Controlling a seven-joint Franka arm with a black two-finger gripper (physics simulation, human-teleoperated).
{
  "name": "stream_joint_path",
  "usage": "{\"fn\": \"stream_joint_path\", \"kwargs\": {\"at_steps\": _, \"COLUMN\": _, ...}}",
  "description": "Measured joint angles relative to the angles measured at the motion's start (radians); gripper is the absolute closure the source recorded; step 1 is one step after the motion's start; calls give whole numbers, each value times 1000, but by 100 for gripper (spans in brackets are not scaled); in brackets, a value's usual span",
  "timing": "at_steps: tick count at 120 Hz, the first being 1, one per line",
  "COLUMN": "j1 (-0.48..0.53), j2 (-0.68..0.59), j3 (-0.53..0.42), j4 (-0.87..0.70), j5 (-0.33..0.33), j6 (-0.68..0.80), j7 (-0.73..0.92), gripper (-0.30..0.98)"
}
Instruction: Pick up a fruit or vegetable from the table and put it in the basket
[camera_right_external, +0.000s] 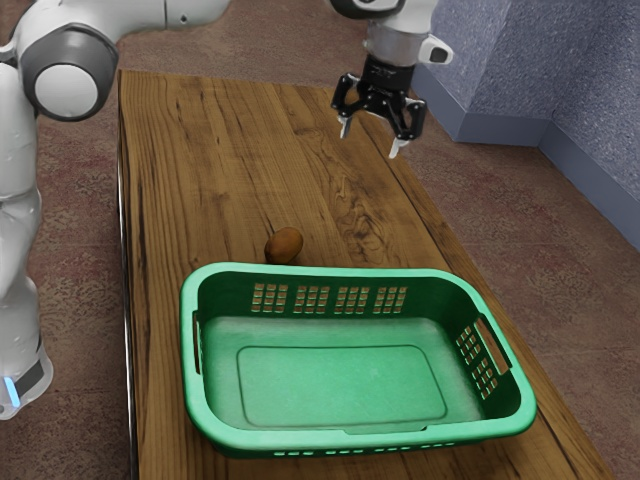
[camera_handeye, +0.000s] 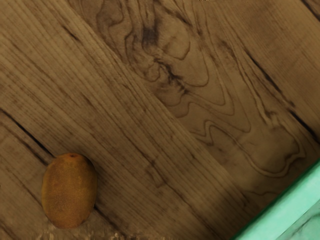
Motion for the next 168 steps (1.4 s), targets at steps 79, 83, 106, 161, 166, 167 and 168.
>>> {"fn": "stream_joint_path", "kwargs": {"at_steps": 79, "j1": 34, "j2": -166, "j3": 55, "j4": -481, "j5": 6, "j6": 200, "j7": -449, "gripper": 0}}
{"fn": "stream_joint_path", "kwargs": {"at_steps": 83, "j1": 26, "j2": -181, "j3": 48, "j4": -539, "j5": 13, "j6": 256, "j7": -421, "gripper": 0}}
{"fn": "stream_joint_path", "kwargs": {"at_steps": 106, "j1": -30, "j2": -229, "j3": 17, "j4": -680, "j5": 60, "j6": 477, "j7": -246, "gripper": 0}}
{"fn": "stream_joint_path", "kwargs": {"at_steps": 161, "j1": 43, "j2": -304, "j3": 18, "j4": -884, "j5": 70, "j6": 647, "j7": 173, "gripper": 0}}
{"fn": "stream_joint_path", "kwargs": {"at_steps": 166, "j1": 43, "j2": -303, "j3": 18, "j4": -901, "j5": 62, "j6": 659, "j7": 198, "gripper": 0}}
{"fn": "stream_joint_path", "kwargs": {"at_steps": 167, "j1": 43, "j2": -303, "j3": 18, "j4": -904, "j5": 61, "j6": 661, "j7": 203, "gripper": 0}}
{"fn": "stream_joint_path", "kwargs": {"at_steps": 168, "j1": 43, "j2": -302, "j3": 18, "j4": -907, "j5": 60, "j6": 663, "j7": 208, "gripper": 0}}
